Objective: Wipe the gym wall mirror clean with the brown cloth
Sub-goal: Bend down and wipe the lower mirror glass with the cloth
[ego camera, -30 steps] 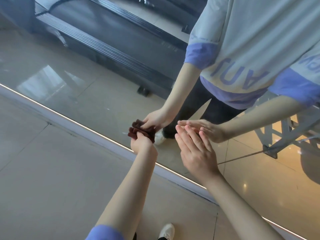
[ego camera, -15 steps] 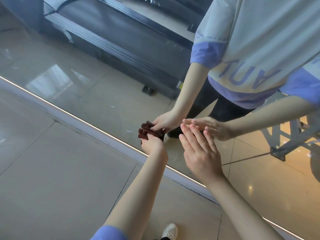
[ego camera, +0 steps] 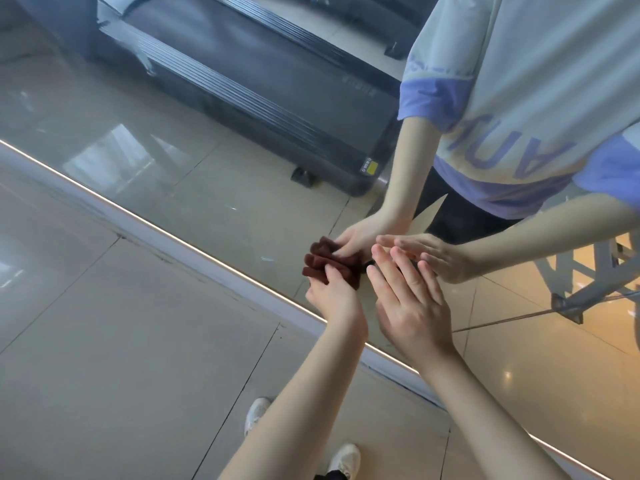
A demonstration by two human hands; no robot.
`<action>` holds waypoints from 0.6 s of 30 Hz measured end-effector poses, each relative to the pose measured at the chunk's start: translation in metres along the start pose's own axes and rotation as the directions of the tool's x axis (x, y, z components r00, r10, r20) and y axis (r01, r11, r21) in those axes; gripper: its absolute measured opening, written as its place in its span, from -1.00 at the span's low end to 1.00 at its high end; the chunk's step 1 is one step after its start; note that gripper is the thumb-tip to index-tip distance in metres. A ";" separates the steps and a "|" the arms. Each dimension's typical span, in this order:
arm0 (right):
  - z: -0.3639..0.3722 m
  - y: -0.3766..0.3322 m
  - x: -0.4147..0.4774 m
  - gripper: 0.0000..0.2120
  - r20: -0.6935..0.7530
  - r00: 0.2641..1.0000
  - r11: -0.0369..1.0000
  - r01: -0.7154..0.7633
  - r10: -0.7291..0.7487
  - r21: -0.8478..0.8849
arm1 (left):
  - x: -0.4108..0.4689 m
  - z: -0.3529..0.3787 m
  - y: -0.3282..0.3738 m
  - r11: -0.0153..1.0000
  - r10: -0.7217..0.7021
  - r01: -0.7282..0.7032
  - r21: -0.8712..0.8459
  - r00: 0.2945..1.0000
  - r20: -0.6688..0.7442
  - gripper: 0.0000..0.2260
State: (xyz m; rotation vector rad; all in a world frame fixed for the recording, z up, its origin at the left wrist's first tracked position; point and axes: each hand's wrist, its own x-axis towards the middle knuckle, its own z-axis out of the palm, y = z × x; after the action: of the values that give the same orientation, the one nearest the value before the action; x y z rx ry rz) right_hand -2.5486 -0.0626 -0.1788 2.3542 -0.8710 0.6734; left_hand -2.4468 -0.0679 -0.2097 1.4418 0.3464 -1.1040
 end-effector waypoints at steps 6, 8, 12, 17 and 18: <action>-0.002 0.004 0.001 -0.65 -0.004 1.000 1.000 0.021 -0.021 0.009 | 0.014 -0.005 0.004 0.998 -0.067 0.067 0.008 0.998 -0.022 -0.70; 0.000 0.007 -0.001 -0.65 -0.002 0.999 0.999 0.040 -0.040 -0.002 | 0.000 -0.006 -0.001 1.000 -0.018 0.018 0.008 0.999 0.032 -0.73; 0.003 0.013 -0.007 -0.64 0.044 0.994 0.992 0.102 -0.099 -0.069 | -0.005 -0.003 -0.007 0.999 0.038 -0.038 -0.017 0.999 0.012 -0.74; 0.002 0.026 -0.013 -0.56 0.097 0.976 0.966 0.207 -0.194 -0.155 | -0.004 -0.002 -0.011 0.992 -0.038 0.031 -0.121 0.998 -0.053 -0.70; 0.002 0.027 -0.014 -0.55 0.108 0.973 0.960 0.219 -0.203 -0.172 | -0.009 -0.002 -0.012 0.988 -0.055 0.049 -0.144 0.998 -0.043 -0.71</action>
State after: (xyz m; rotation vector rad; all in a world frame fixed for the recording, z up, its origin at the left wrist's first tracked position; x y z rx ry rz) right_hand -2.5766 -0.0754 -0.1802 2.2817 -0.6742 0.3862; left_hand -2.4598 -0.0598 -0.2107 1.3395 0.4890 -1.0668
